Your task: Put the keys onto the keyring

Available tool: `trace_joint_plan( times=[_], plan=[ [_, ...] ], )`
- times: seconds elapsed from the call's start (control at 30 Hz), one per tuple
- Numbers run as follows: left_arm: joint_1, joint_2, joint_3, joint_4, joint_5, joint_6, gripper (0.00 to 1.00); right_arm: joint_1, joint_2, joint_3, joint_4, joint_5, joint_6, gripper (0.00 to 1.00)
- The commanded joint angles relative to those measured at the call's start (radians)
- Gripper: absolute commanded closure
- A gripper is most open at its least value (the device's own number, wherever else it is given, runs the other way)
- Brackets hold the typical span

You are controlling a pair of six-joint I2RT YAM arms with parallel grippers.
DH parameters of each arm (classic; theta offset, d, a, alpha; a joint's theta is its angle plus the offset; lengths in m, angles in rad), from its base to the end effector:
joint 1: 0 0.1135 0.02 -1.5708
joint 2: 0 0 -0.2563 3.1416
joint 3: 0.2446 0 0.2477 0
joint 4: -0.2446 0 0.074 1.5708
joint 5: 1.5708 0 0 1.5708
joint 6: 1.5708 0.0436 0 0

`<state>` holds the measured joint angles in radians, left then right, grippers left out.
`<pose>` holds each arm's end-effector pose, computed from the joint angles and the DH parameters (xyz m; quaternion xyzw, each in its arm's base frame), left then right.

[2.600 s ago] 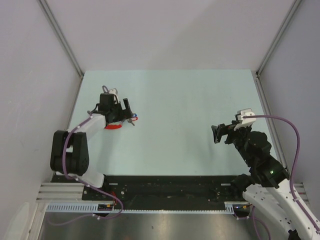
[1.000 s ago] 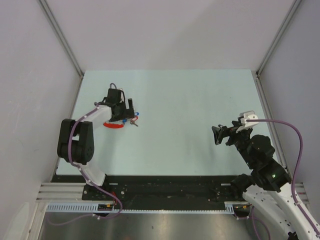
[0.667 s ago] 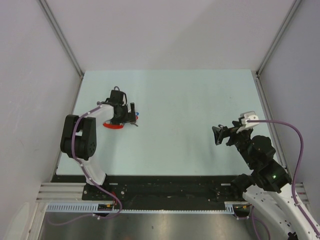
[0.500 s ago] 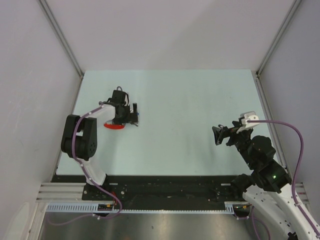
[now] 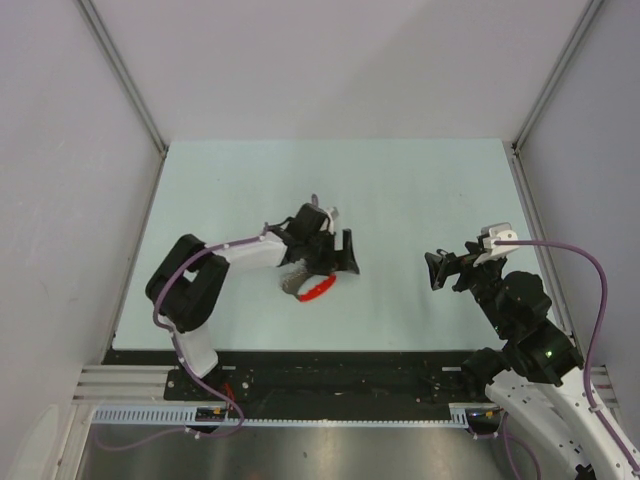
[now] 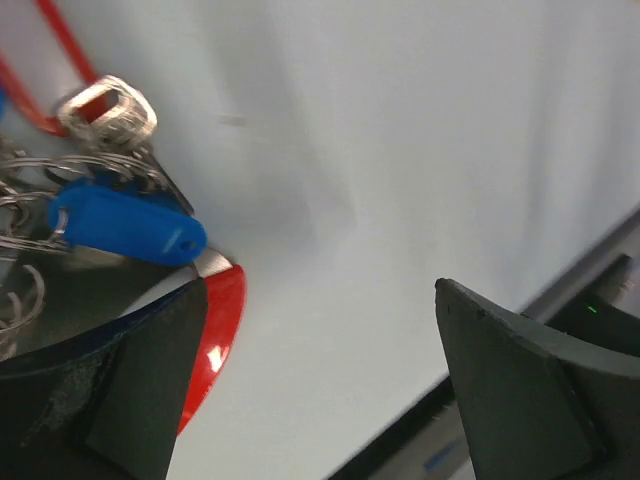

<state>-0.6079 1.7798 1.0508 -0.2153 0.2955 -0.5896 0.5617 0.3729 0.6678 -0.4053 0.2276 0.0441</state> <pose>0.2884 -0.2162 0.1551 0.0540 0.9405 -0.2875 0.1728 0.0980 0.0500 0.3213 -0.1162 0.7350 0.1169 0.6578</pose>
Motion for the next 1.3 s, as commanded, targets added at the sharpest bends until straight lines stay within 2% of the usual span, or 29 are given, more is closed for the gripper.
trace_joint_plan(
  times=[0.0,0.1,0.2,0.23,0.3,0.33,0.53,0.63,0.73,0.87,0.93,0.97,1.07,1.17,1.2,1.27],
  plan=[
    [-0.139,0.048,0.096,0.177,0.085,-0.233,0.0,0.003,0.0,-0.002,0.043,0.001,-0.013,0.0],
    [-0.185,0.053,0.149,0.162,0.042,-0.231,0.0,0.004,0.001,-0.004,0.043,-0.007,-0.013,0.0],
    [-0.184,-0.028,0.12,0.136,-0.053,-0.199,0.0,0.003,0.008,-0.004,0.046,-0.037,-0.018,0.0],
    [-0.184,-0.083,0.12,0.111,-0.127,-0.149,0.0,0.003,0.018,-0.004,0.048,-0.049,-0.016,0.0],
    [-0.181,-0.135,0.121,0.035,-0.186,-0.096,0.0,0.004,0.032,-0.002,0.057,-0.091,-0.012,0.0],
    [-0.167,-0.163,0.117,0.019,-0.234,-0.058,0.0,0.006,0.046,-0.001,0.06,-0.105,-0.009,0.0],
    [-0.038,-0.429,-0.014,-0.03,-0.289,0.026,0.0,0.012,0.204,0.044,0.017,-0.284,-0.007,0.0],
    [0.043,-0.555,-0.063,-0.082,-0.294,0.088,0.0,0.026,0.352,0.105,-0.042,-0.416,-0.009,0.0],
    [0.12,-0.661,-0.092,-0.137,-0.282,0.152,0.0,0.041,0.524,0.2,-0.119,-0.467,0.0,0.0],
    [0.137,-0.799,-0.126,-0.185,-0.363,0.266,0.0,0.127,0.769,0.331,-0.23,-0.413,0.026,0.0],
    [0.137,-0.891,-0.15,-0.194,-0.42,0.316,0.0,0.176,0.902,0.406,-0.269,-0.326,0.039,0.0],
    [0.137,-0.92,-0.182,-0.193,-0.433,0.33,0.0,0.229,0.94,0.427,-0.271,-0.297,0.046,0.0],
    [0.137,-1.065,-0.27,-0.156,-0.464,0.373,0.0,0.286,1.079,0.498,-0.254,-0.228,0.059,0.0],
    [0.137,-1.198,-0.362,-0.124,-0.502,0.404,0.0,0.329,1.202,0.555,-0.213,-0.143,0.053,0.08],
    [0.137,-1.224,-0.379,-0.11,-0.51,0.416,0.0,0.343,1.222,0.564,-0.195,-0.131,0.039,0.15],
    [0.137,-1.293,-0.423,-0.096,-0.529,0.424,0.0,0.357,1.265,0.57,-0.127,-0.096,0.019,0.23]
  ],
)
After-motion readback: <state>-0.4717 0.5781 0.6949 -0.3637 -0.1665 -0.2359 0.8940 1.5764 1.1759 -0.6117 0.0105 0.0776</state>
